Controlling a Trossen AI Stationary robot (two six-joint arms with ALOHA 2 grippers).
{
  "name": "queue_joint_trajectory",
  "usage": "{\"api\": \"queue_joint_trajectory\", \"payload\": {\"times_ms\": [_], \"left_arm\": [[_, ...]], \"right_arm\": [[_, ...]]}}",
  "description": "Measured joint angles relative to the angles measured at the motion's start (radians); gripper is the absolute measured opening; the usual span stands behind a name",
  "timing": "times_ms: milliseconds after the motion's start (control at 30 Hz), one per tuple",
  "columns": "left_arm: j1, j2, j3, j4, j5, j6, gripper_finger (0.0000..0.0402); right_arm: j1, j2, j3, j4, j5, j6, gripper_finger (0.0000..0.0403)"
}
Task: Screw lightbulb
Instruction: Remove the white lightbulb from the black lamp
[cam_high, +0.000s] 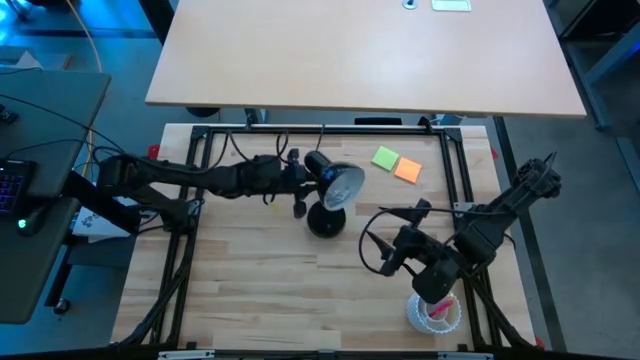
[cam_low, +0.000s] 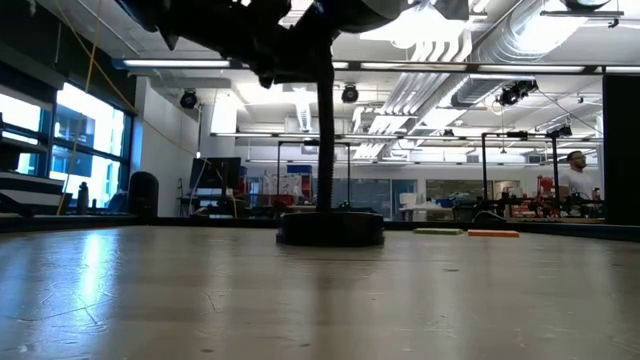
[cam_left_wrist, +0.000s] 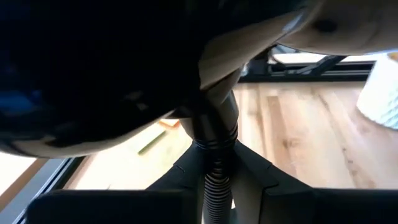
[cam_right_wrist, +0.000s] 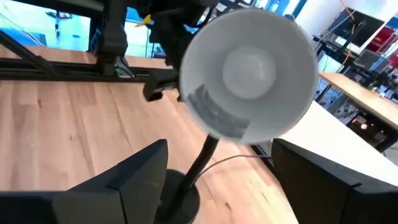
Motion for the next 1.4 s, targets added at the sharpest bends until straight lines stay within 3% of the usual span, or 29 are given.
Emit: {"api": "queue_joint_trajectory", "payload": {"times_ms": [400, 567, 733, 1000, 1233, 1400], "left_arm": [[0.008, 0.001, 0.002, -0.14, -0.046, -0.079, 0.0174], [-0.007, 0.002, -0.019, -0.215, -0.083, -0.179, 0.0182], [-0.062, 0.002, -0.17, -0.017, -0.182, -0.268, 0.0177], [-0.16, 0.002, -0.364, 0.378, -0.286, -0.402, 0.0172], [-0.256, 0.002, -0.397, 0.499, -0.466, -0.367, 0.0172], [-0.259, 0.001, -0.395, 0.577, -0.485, -0.322, 0.0172]], "right_arm": [[0.017, 0.0, -0.036, -0.108, 0.008, 0.157, 0.0284], [0.006, 0.0, -0.123, -0.083, -0.151, 0.155, 0.0284], [0.014, 0.001, -0.239, 0.085, -0.249, 0.118, 0.0284], [0.041, 0.002, -0.264, 0.229, -0.236, 0.01, 0.0284], [-0.03, 0.002, -0.264, 0.466, -0.212, -0.142, 0.0284], [-0.101, 0.002, -0.264, 0.579, -0.21, -0.279, 0.0284]]}}
